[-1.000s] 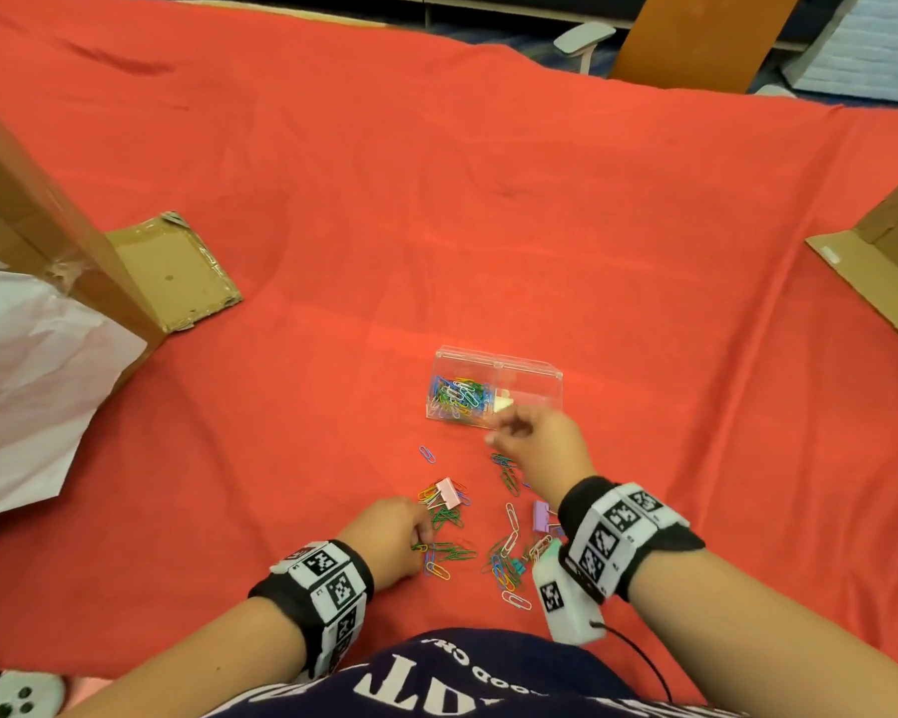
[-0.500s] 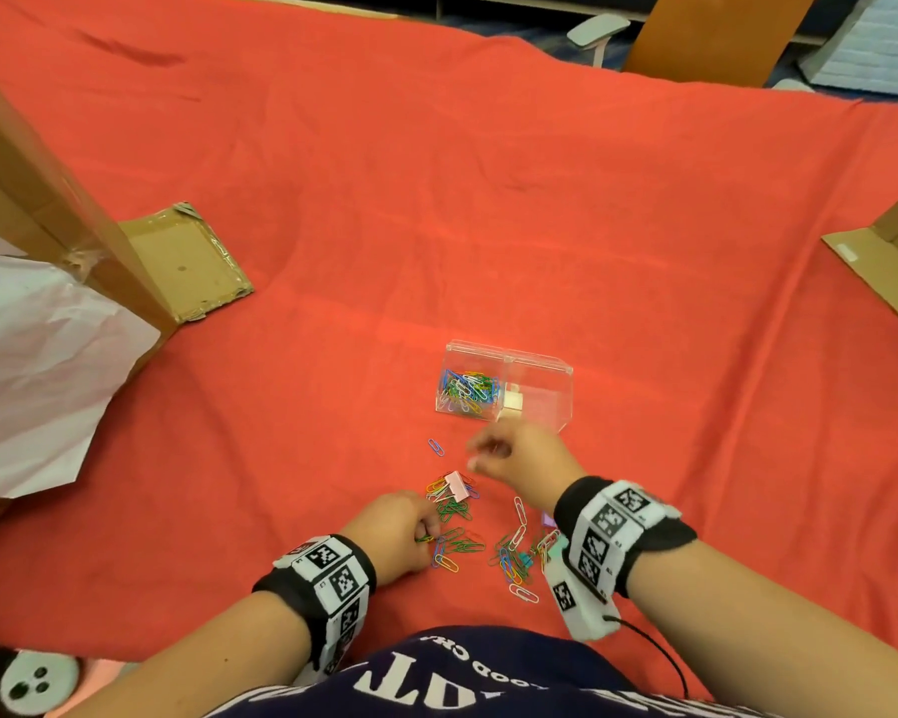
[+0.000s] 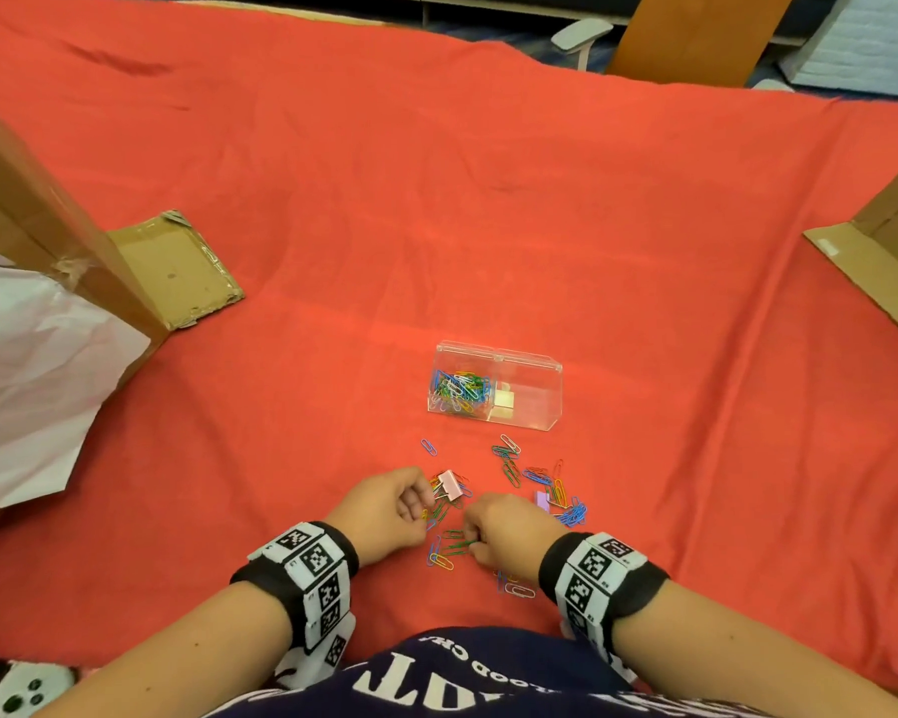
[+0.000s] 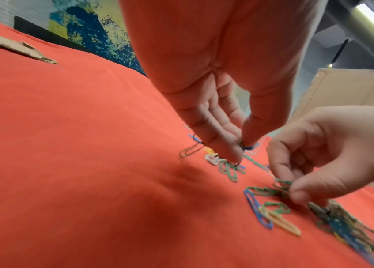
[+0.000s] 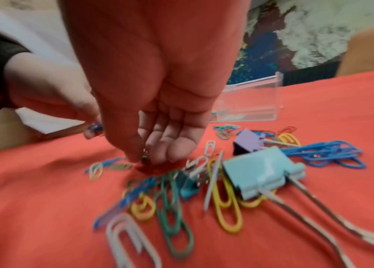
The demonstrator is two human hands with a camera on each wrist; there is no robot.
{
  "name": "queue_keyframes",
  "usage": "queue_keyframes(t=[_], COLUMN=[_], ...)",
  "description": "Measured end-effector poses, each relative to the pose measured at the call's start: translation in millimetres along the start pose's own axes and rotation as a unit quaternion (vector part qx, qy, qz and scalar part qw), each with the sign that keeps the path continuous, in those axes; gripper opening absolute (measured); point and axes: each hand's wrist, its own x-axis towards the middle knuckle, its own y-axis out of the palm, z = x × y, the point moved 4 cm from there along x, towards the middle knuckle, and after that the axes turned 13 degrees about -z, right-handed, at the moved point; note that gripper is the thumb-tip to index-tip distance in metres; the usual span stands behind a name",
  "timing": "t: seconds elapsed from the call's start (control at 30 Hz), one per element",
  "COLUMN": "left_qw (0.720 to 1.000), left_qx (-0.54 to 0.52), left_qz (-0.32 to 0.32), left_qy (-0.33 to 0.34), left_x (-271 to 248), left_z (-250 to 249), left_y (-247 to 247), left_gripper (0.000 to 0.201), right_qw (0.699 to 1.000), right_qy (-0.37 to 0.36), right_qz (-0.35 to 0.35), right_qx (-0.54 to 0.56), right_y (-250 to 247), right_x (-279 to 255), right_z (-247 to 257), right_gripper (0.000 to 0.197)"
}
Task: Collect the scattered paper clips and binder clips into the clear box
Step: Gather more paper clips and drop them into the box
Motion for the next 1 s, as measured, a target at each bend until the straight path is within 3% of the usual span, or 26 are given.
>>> queue_keyframes(t=[0.17,0.27,0.37,0.5,0.8,1.0], left_qw=[0.996,0.987,0.976,0.969,0.967,0.978], left_qx=[-0.055,-0.096,-0.135,-0.151,-0.182,-0.163], left_qz=[-0.062,-0.125,-0.167,-0.192,-0.179,-0.129], left_qy=[0.034,0.035,0.028,0.03,-0.027,-0.017], left_x=[19,35,54,78,107,95], left_z=[-31,-51,-64,-81,-84,-64], left_y=[-10,-24,-36,-44,-36,-38], left_gripper=[0.034,0.033,0.031,0.035,0.02,0.025], right_qw=[0.975,0.938,0.886,0.852,0.837,0.885], right_qy=[0.09,0.13,0.171,0.21,0.227,0.187], right_qz=[-0.136,-0.195,-0.249,-0.3,-0.293,-0.258], right_qx=[0.153,0.256,0.352,0.374,0.403,0.339], right_y=[-44,-69,-87,-100,-98,-88], right_x=[14,25,35,52,69,47], right_z=[-14,-16,-17,-25,-37,-52], right_gripper=[0.005,0.025,0.025,0.025,0.015,0.016])
